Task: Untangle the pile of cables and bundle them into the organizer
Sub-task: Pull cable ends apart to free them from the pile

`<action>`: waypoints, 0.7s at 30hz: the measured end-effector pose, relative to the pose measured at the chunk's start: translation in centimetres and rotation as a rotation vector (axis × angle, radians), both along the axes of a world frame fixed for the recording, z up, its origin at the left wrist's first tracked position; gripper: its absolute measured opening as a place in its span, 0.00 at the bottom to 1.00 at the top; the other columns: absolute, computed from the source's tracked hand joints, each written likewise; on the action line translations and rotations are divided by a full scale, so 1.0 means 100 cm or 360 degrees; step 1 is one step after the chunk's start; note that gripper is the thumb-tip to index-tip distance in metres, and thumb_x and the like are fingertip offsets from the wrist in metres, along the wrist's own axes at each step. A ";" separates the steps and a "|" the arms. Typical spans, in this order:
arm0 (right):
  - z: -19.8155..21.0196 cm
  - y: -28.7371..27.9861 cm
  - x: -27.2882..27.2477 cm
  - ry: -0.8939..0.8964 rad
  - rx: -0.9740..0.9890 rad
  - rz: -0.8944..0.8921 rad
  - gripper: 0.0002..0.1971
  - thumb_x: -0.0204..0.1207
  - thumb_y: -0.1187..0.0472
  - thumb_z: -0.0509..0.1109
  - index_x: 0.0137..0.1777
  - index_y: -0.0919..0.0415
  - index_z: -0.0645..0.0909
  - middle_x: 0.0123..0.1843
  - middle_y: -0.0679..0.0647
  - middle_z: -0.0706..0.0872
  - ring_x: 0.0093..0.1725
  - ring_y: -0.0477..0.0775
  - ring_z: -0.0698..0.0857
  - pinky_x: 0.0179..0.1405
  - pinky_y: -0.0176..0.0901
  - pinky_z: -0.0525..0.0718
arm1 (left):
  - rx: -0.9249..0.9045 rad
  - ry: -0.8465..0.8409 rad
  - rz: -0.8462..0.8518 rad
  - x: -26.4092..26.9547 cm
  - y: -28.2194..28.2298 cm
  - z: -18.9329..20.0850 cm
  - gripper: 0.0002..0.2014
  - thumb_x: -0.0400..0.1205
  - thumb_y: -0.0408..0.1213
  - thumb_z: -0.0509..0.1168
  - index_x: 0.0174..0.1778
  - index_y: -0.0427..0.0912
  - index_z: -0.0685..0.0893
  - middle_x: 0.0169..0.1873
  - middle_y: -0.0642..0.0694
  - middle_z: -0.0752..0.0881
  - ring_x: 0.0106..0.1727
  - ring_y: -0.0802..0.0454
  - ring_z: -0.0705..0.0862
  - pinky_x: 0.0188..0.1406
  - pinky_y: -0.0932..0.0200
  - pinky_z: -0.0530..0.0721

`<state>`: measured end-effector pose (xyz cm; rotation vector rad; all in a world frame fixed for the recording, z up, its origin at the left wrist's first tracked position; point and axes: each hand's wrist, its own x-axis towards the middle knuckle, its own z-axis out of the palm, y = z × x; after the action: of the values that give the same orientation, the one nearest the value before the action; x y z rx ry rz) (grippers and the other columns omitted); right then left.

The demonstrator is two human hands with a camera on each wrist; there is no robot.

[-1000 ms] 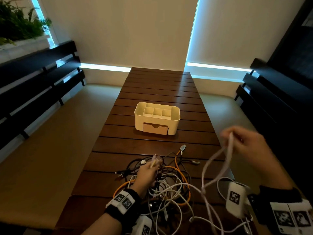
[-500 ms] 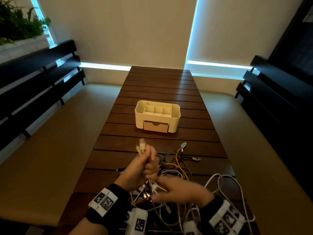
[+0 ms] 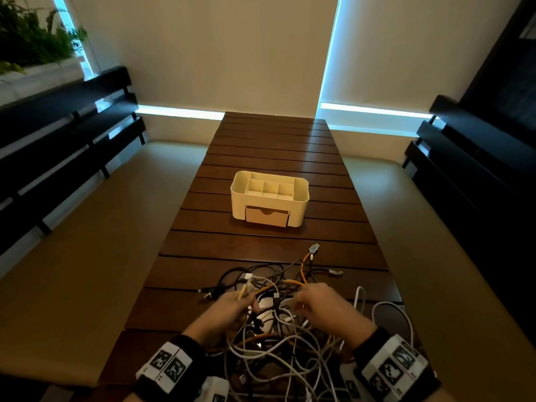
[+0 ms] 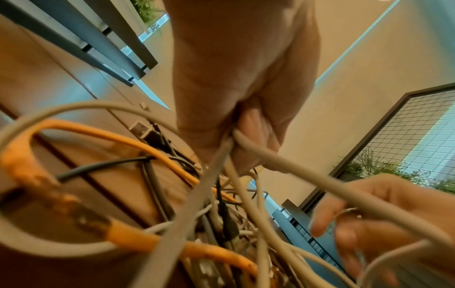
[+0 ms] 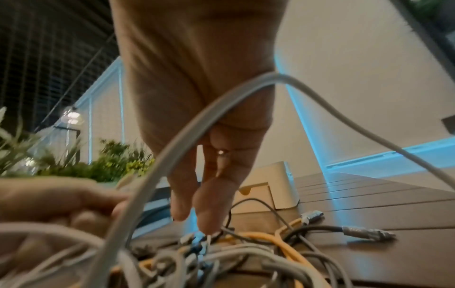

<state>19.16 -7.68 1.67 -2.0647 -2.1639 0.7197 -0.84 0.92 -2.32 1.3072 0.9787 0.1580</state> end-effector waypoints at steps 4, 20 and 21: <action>-0.025 -0.001 -0.008 -0.0162 -0.0144 0.0241 0.15 0.79 0.68 0.63 0.61 0.52 0.80 0.65 0.54 0.74 0.61 0.58 0.79 0.57 0.47 0.79 | 0.0207 0.0029 0.0025 0.008 -0.005 0.010 0.20 0.87 0.48 0.51 0.43 0.43 0.84 0.23 0.54 0.68 0.22 0.60 0.64 0.23 0.65 0.63; 0.041 0.037 0.020 0.0173 0.0779 -0.0598 0.10 0.80 0.62 0.64 0.55 0.59 0.87 0.58 0.53 0.87 0.57 0.51 0.82 0.56 0.39 0.78 | 0.0346 -0.0043 -0.0587 0.003 -0.003 0.038 0.23 0.86 0.54 0.52 0.44 0.46 0.89 0.17 0.56 0.68 0.19 0.58 0.61 0.20 0.65 0.61; 0.048 0.039 0.019 0.0279 0.0821 -0.0685 0.10 0.80 0.62 0.64 0.52 0.60 0.87 0.51 0.54 0.89 0.50 0.49 0.84 0.48 0.35 0.79 | 0.0400 0.0014 -0.0587 0.004 -0.003 0.037 0.22 0.86 0.53 0.51 0.44 0.47 0.88 0.16 0.57 0.71 0.19 0.60 0.64 0.21 0.67 0.63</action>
<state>21.04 -3.77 6.45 -1.9832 -1.5212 0.2454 -0.46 0.57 1.41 1.6974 0.7247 -0.0097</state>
